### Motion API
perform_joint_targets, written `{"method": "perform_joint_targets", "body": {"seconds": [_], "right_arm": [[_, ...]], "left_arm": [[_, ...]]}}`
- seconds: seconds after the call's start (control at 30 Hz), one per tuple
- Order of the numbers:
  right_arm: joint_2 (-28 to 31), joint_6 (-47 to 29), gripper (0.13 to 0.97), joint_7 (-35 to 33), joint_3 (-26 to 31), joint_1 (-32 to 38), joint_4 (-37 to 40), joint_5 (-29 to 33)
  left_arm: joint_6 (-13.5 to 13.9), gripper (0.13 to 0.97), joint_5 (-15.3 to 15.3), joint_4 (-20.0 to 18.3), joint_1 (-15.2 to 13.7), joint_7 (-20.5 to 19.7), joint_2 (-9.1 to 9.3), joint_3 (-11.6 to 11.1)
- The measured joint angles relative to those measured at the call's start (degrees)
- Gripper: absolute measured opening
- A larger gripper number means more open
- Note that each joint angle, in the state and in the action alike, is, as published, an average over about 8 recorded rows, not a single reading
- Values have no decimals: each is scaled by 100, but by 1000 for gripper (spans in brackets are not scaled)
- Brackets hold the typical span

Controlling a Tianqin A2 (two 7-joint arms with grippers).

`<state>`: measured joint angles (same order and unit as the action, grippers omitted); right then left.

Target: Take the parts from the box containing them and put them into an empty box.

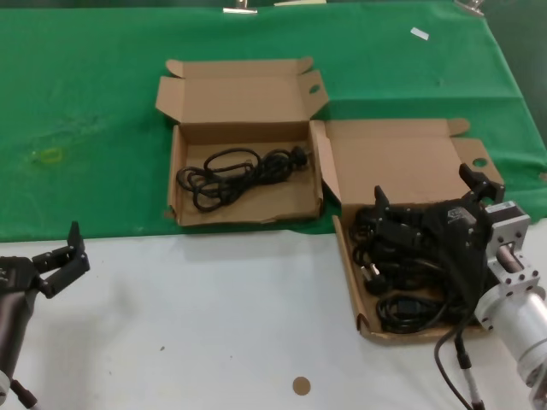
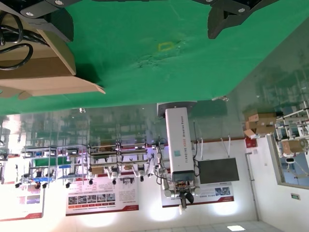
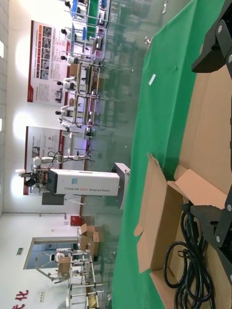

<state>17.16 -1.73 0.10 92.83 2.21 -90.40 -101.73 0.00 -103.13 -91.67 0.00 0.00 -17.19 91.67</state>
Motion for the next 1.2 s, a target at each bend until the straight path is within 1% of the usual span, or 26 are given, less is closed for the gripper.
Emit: {"method": "perform_joint_targets", "body": {"seconds": [1.2], "right_arm": [[0,0,966,0,0,0,0,0]], "left_arm": [[0,966,0,0,0,0,0,0]]}}
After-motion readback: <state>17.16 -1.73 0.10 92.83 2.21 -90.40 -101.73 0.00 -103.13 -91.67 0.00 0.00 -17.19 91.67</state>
